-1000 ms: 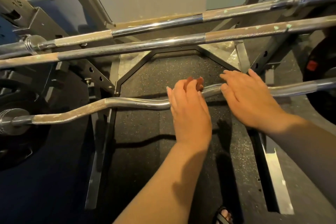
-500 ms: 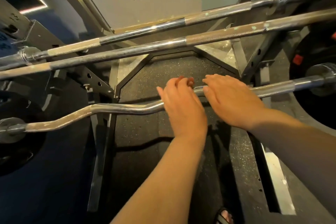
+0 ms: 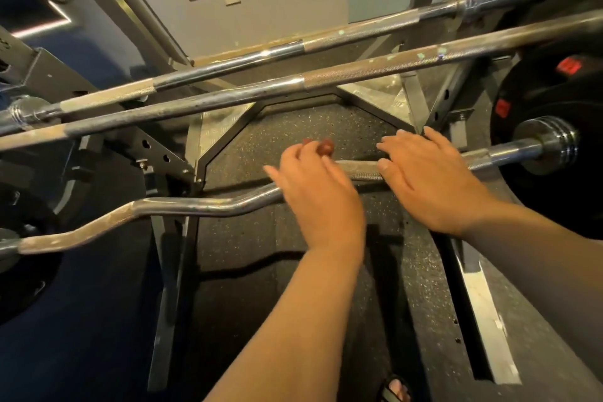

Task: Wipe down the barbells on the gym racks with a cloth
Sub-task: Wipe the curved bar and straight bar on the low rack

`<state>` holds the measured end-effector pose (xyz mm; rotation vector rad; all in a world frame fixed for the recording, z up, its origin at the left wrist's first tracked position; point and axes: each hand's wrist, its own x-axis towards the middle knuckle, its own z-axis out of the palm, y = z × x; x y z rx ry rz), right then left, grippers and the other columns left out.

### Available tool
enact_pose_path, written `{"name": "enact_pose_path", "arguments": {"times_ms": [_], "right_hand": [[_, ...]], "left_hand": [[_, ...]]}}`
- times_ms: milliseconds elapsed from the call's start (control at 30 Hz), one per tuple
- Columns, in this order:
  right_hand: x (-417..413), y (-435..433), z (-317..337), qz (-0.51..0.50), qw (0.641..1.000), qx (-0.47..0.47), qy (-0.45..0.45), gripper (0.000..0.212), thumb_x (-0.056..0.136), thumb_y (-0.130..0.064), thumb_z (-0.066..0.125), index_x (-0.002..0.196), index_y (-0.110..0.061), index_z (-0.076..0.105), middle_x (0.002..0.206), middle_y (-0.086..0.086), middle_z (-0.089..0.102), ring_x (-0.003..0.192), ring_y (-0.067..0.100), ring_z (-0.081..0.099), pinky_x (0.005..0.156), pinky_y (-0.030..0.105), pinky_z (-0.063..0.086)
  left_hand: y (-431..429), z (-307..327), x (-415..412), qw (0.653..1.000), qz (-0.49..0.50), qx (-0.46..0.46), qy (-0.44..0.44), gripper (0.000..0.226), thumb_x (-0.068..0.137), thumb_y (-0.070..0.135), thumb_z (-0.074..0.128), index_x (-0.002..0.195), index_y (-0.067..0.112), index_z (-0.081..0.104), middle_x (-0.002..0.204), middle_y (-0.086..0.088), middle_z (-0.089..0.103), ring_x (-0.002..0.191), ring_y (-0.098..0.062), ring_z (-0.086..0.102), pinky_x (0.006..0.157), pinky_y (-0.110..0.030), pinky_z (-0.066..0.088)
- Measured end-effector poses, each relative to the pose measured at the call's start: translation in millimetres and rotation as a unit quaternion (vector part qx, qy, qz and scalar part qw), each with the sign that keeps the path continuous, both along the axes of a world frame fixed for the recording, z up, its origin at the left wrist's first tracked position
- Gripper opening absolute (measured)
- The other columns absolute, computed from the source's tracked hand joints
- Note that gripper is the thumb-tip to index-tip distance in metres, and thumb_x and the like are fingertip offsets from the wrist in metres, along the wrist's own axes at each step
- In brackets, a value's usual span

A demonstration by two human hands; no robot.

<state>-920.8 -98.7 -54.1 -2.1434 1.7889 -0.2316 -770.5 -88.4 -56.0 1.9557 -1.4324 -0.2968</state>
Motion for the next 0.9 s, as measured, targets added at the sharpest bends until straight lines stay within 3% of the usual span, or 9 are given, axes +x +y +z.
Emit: {"name": "enact_pose_path", "arguments": {"times_ms": [200, 267, 367, 433, 533, 633, 700, 800, 900], "right_hand": [[-13, 5, 6, 0.020, 0.998, 0.016, -0.062, 0.046, 0.108, -0.035, 0.025, 0.147, -0.024, 0.044, 0.150, -0.004, 0.049, 0.150, 0.006, 0.024, 0.123, 0.026, -0.006], [-15, 6, 7, 0.010, 0.997, 0.023, -0.073, 0.047, 0.108, -0.035, 0.027, 0.151, -0.023, 0.041, 0.154, -0.003, 0.045, 0.150, 0.005, 0.022, 0.122, 0.024, -0.008], [-20, 13, 3, -0.014, 0.996, -0.009, -0.088, 0.046, 0.108, -0.035, 0.030, 0.148, -0.020, 0.045, 0.150, -0.002, 0.049, 0.147, 0.005, 0.027, 0.123, 0.024, -0.008], [-22, 22, -1, -0.040, 0.988, -0.017, -0.148, 0.044, 0.107, -0.036, 0.032, 0.148, -0.024, 0.046, 0.148, -0.006, 0.049, 0.144, -0.002, 0.023, 0.121, 0.021, -0.010], [-18, 34, -3, -0.068, 0.967, -0.008, -0.246, 0.046, 0.107, -0.046, 0.027, 0.149, -0.036, 0.042, 0.147, -0.017, 0.047, 0.151, 0.007, 0.022, 0.126, 0.032, -0.006], [-8, 36, 1, -0.054, 0.951, -0.018, -0.305, 0.045, 0.109, -0.034, 0.028, 0.153, -0.040, 0.037, 0.151, -0.019, 0.045, 0.146, -0.005, 0.028, 0.126, 0.035, -0.010], [1, 34, 6, -0.052, 0.958, 0.001, -0.283, 0.051, 0.108, -0.030, 0.032, 0.155, -0.048, 0.026, 0.159, -0.020, 0.030, 0.150, -0.003, 0.020, 0.125, 0.043, -0.015], [19, 28, 8, -0.061, 0.984, 0.015, -0.165, 0.063, 0.097, -0.042, 0.032, 0.157, -0.046, 0.013, 0.160, -0.011, 0.024, 0.149, 0.012, 0.026, 0.122, 0.050, -0.018], [27, 19, 8, -0.063, 0.989, -0.003, -0.131, 0.061, 0.097, -0.033, 0.040, 0.156, -0.032, 0.022, 0.152, 0.000, 0.034, 0.146, 0.020, 0.027, 0.126, 0.049, -0.007]], "left_hand": [[3, -1, -3, 0.961, -0.257, -0.046, -0.086, 0.029, 0.104, 0.023, 0.045, 0.127, 0.015, 0.061, 0.130, 0.000, 0.055, 0.126, -0.014, 0.049, 0.128, -0.044, 0.004], [4, -7, 27, 0.974, -0.192, -0.049, -0.110, 0.028, 0.106, 0.025, 0.043, 0.128, 0.018, 0.059, 0.133, 0.000, 0.054, 0.130, -0.014, 0.046, 0.128, -0.044, 0.002], [5, -9, 47, 0.999, 0.017, -0.021, -0.025, 0.027, 0.105, 0.022, 0.041, 0.122, 0.015, 0.060, 0.130, -0.001, 0.053, 0.133, -0.020, 0.044, 0.125, -0.033, -0.009], [8, -6, 26, 0.999, 0.045, -0.018, 0.009, 0.027, 0.105, 0.019, 0.041, 0.125, 0.012, 0.058, 0.134, -0.004, 0.049, 0.136, -0.024, 0.041, 0.121, -0.026, -0.014], [10, 3, -25, 0.996, -0.077, -0.013, 0.038, 0.037, 0.106, 0.026, 0.030, 0.129, 0.012, 0.055, 0.139, -0.003, 0.044, 0.138, -0.020, 0.040, 0.124, -0.033, -0.015], [10, 10, -45, 0.967, -0.238, 0.025, 0.085, 0.055, 0.107, 0.036, 0.012, 0.131, 0.015, 0.056, 0.145, -0.003, 0.047, 0.144, -0.008, 0.032, 0.126, -0.043, -0.010], [10, 16, -37, 0.944, -0.273, 0.074, 0.171, 0.051, 0.108, 0.047, 0.016, 0.153, 0.031, 0.033, 0.164, 0.001, 0.028, 0.151, -0.005, 0.015, 0.128, -0.039, 0.001], [11, 21, -17, 0.920, -0.260, 0.089, 0.279, 0.050, 0.097, 0.067, 0.020, 0.147, 0.060, 0.023, 0.167, 0.008, 0.021, 0.132, 0.019, 0.035, 0.108, -0.016, 0.033], [9, 10, -11, 0.926, -0.250, 0.069, 0.276, 0.052, 0.102, 0.052, 0.025, 0.154, 0.045, 0.021, 0.158, 0.013, 0.038, 0.137, 0.009, 0.040, 0.115, -0.027, 0.034]]}}
